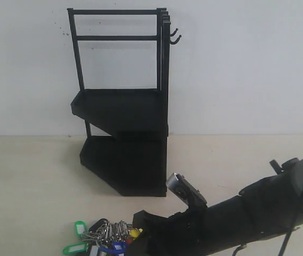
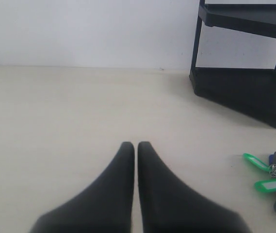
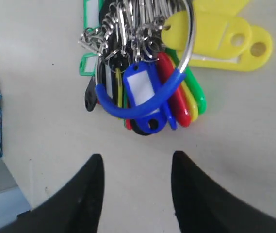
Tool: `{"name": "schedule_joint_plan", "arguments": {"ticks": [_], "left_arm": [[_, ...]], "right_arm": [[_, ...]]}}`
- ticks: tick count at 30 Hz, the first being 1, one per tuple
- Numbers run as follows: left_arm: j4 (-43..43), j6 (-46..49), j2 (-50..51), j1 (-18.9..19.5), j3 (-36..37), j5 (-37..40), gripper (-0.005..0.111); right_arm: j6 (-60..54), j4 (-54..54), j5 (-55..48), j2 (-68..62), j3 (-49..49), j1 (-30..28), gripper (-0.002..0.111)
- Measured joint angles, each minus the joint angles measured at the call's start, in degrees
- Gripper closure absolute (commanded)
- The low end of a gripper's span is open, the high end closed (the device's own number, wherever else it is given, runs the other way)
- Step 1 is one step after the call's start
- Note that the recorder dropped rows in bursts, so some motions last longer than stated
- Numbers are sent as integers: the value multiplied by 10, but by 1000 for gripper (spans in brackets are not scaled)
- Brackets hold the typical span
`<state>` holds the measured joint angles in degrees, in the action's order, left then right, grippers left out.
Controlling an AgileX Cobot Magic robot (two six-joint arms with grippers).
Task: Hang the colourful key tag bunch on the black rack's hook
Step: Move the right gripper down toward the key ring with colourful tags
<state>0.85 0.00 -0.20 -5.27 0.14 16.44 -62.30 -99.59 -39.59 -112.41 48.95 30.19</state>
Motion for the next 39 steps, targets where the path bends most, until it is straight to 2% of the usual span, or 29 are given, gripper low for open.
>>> {"name": "schedule_joint_plan", "arguments": {"ticks": [23,25,31,39], "left_arm": [[0,0,0,0,0,0,102],[0,0,0,0,0,0,102],[0,0,0,0,0,0,102],[0,0,0,0,0,0,102]], "right_arm": [[42,-2,9,-100,122,9,65],[39,-3,9,-106,132,11,70],[12,-3,22,-111,137,12,108],[-62,-8,18,-111,137,12,108]]}}
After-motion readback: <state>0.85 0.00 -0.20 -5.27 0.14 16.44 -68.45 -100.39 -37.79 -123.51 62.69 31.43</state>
